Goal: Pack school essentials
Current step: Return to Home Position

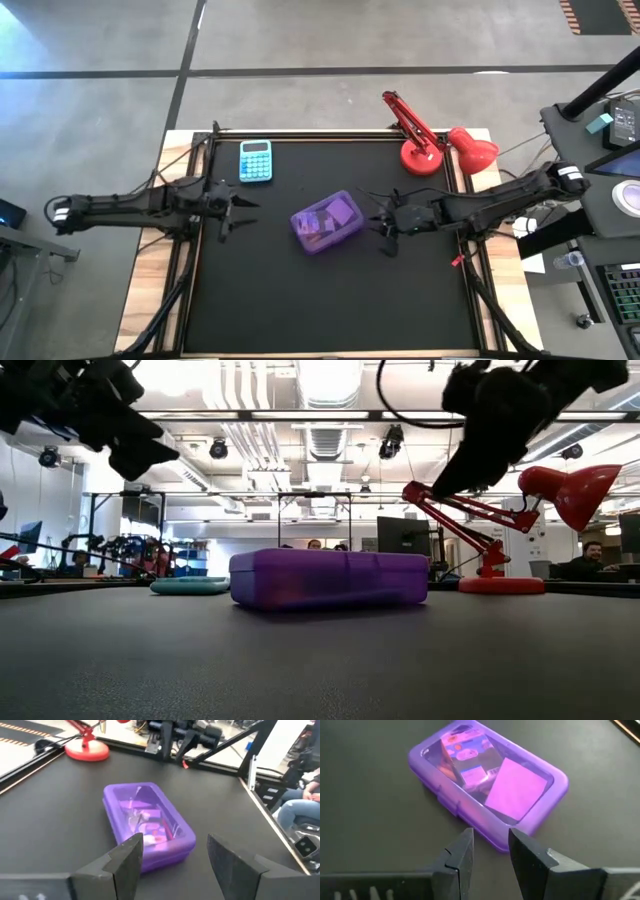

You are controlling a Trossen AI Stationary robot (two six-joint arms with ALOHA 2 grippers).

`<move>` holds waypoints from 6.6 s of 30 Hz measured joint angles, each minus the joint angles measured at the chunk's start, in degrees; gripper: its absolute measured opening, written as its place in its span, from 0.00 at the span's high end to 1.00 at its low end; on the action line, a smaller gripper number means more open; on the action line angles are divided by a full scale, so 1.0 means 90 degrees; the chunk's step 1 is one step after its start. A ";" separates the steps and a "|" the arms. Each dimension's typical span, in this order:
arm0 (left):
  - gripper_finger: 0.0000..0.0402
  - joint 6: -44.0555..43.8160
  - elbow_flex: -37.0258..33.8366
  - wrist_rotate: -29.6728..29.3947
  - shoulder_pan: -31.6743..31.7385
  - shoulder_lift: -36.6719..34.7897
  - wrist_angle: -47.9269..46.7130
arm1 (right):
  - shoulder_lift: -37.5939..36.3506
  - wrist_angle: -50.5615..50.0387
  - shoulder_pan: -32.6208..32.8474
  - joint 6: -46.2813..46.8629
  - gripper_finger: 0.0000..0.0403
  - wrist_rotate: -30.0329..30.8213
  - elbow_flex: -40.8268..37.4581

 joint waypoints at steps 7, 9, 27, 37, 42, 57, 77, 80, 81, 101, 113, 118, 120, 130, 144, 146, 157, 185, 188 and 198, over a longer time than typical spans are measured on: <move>0.49 -0.0206 -0.0005 -0.0300 0.0000 -0.0811 -0.0683 | -0.0823 0.0352 0.0109 -0.0159 0.72 0.0003 -0.0597; 0.49 -0.0300 -0.0010 -0.0301 0.0000 -0.0972 -0.0735 | -0.1038 0.0721 0.0122 -0.0162 0.72 -0.0001 -0.0856; 0.49 -0.0326 -0.0087 -0.0451 0.0000 -0.2089 -0.0753 | -0.1778 0.3113 0.0149 -0.0164 0.72 0.0000 -0.2992; 0.49 -0.0328 -0.0309 -0.0448 0.0000 -0.2282 -0.0765 | -0.1829 0.4239 0.0149 -0.0122 0.72 0.0000 -0.3818; 0.49 -0.0344 -0.0557 -0.0446 0.0000 -0.2384 -0.0764 | -0.1831 0.4468 0.0149 -0.0156 0.72 0.0000 -0.4066; 0.49 -0.0716 -0.1848 -0.0553 -0.0004 -0.2416 0.0720 | -0.1809 0.4621 0.0147 -0.0050 0.72 0.0003 -0.4244; 0.49 -0.0324 -0.2073 -0.0912 0.0000 -0.2207 0.1766 | -0.1809 0.4592 0.0144 -0.0044 0.72 0.0003 -0.4246; 0.49 -0.0322 -0.2074 -0.0914 0.0000 -0.2143 0.1768 | -0.1809 0.4594 0.0144 -0.0048 0.72 0.0003 -0.4247; 0.49 -0.0322 -0.2076 -0.0914 0.0000 -0.2125 0.1773 | -0.1809 0.4594 0.0144 -0.0046 0.72 0.0003 -0.4245; 0.49 -0.0319 -0.2086 -0.0912 -0.0002 -0.2036 0.1782 | -0.4072 0.4115 0.0142 -0.0047 0.72 0.0000 -0.4244; 0.49 -0.0319 -0.2091 -0.0912 -0.0002 -0.2036 0.1783 | -0.5536 0.4116 0.0142 -0.0048 0.72 0.0000 -0.4244; 0.49 -0.0319 -0.2091 -0.0912 -0.0002 -0.2036 0.1780 | -0.5818 0.4131 0.0142 -0.0048 0.72 0.0002 -0.4244; 0.49 -0.0319 -0.2091 -0.0910 -0.0002 -0.2036 0.1780 | -0.5888 0.4124 0.0142 -0.0048 0.72 0.0000 -0.4242; 0.49 -0.0317 -0.2091 -0.0910 -0.0002 -0.2036 0.1780 | -0.5945 0.4106 0.0142 -0.0048 0.72 0.0000 -0.4242; 0.49 -0.0318 -0.2091 -0.0910 -0.0002 -0.2036 0.1783 | -0.5945 0.4104 0.0142 -0.0048 0.72 0.0000 -0.4242; 0.49 -0.0317 -0.2091 -0.0910 -0.0002 -0.2036 0.1781 | -0.5945 0.4105 0.0142 -0.0048 0.72 0.0000 -0.4242; 0.49 -0.0317 -0.2091 -0.0910 -0.0002 -0.2036 0.1781 | -0.5945 0.4105 0.0142 -0.0048 0.72 0.0000 -0.4242; 0.49 -0.0317 -0.2091 -0.0907 -0.0002 -0.2036 0.1782 | -0.5945 0.4104 0.0142 -0.0048 0.72 0.0000 -0.4242; 0.49 -0.0317 -0.2091 -0.0908 -0.0001 -0.2036 0.1781 | -0.5945 0.4106 0.0142 -0.0048 0.72 0.0000 -0.4242; 0.49 -0.0318 -0.2091 -0.0908 -0.0002 -0.2039 0.1783 | -0.5945 0.4105 0.0142 -0.0048 0.72 0.0000 -0.4242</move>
